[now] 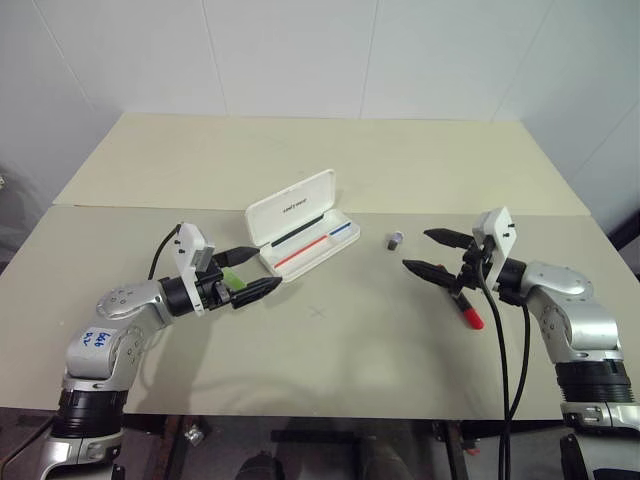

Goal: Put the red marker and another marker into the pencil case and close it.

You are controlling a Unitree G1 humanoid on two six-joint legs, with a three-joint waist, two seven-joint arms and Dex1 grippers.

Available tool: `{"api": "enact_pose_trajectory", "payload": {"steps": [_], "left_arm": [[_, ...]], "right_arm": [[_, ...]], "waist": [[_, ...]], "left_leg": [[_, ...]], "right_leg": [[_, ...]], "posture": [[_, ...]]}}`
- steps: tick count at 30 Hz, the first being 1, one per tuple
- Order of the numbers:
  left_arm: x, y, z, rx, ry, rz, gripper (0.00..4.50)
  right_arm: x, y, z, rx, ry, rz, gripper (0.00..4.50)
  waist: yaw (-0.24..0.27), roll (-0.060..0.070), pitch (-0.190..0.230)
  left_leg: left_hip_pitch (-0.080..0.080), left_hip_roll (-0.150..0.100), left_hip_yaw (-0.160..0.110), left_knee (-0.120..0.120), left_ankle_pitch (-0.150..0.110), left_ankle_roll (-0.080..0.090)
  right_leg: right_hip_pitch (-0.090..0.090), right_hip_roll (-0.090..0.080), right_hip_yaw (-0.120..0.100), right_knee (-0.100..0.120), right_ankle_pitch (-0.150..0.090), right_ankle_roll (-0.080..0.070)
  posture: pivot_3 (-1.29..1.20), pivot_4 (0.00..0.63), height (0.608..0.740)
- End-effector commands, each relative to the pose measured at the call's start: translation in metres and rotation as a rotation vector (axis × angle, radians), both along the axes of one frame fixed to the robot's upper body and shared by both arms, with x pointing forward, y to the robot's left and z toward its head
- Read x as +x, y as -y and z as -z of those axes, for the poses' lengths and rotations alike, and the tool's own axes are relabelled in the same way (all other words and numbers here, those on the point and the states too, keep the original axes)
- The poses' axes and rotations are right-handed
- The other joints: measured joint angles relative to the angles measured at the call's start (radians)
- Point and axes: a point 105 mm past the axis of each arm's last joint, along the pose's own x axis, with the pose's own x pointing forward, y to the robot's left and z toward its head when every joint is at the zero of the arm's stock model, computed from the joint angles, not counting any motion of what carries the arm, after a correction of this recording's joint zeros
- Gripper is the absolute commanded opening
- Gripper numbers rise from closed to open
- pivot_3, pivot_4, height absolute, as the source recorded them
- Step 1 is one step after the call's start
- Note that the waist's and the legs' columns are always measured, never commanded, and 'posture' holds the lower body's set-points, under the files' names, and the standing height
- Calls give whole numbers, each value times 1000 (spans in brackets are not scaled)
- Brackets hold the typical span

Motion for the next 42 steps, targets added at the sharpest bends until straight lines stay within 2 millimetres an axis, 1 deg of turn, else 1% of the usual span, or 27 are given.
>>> {"api": "enact_pose_trajectory", "payload": {"steps": [1,4,7,10,14,18,22,30,37,42], "left_arm": [[0,7,-8,35,22,64,4476],[8,8,-6,56,6,85,4476],[17,15,-7,70,11,119,4476],[23,22,-6,86,-1,163,4476],[32,26,1,122,-31,198,4476],[39,33,4,150,-45,242,4476],[48,39,12,217,-51,259,4476],[53,58,16,233,-34,327,4476],[52,65,21,244,-37,362,4476],[55,72,28,265,-61,366,4476]], "right_arm": [[-14,-8,-8,-30,44,-89,4500],[-17,-5,-3,-44,40,-85,4500],[-16,0,3,-25,39,-40,4500],[-18,-2,9,-11,39,-23,4500],[-19,-6,15,23,43,10,4500],[-25,-8,21,39,35,32,4500],[-28,-6,26,48,29,61,4500],[-32,-4,31,60,23,101,4500],[-34,-2,33,60,17,117,4500],[-33,-2,33,59,18,121,4500]], "waist": [[0,0,0],[4,0,0],[4,0,0],[4,0,0],[3,0,0],[5,0,0],[10,-1,0],[26,-1,0],[27,-1,1],[27,-1,1]], "left_leg": [[0,0,0,0,0,0],[0,0,0,1,0,0],[0,-1,0,1,0,0],[0,-1,0,1,0,0],[0,-1,0,1,1,-1],[0,-1,0,1,1,-1],[0,-1,0,2,1,-1],[0,-1,0,2,1,-1],[-1,-1,0,2,1,0],[-1,-1,0,3,1,0]], "right_leg": [[0,0,0,0,0,0],[0,0,-1,-1,0,0],[0,0,-1,-1,0,0],[0,0,-1,0,0,0],[0,1,-1,0,0,0],[0,1,0,0,0,0],[0,1,0,0,0,0],[0,2,0,0,0,0],[0,1,0,0,0,0],[0,2,0,1,0,0]], "posture": [[0,150,740],[0,150,740],[0,150,740],[0,150,740],[0,150,740],[0,150,740],[0,150,740],[0,150,740],[0,150,740],[0,150,740]]}}
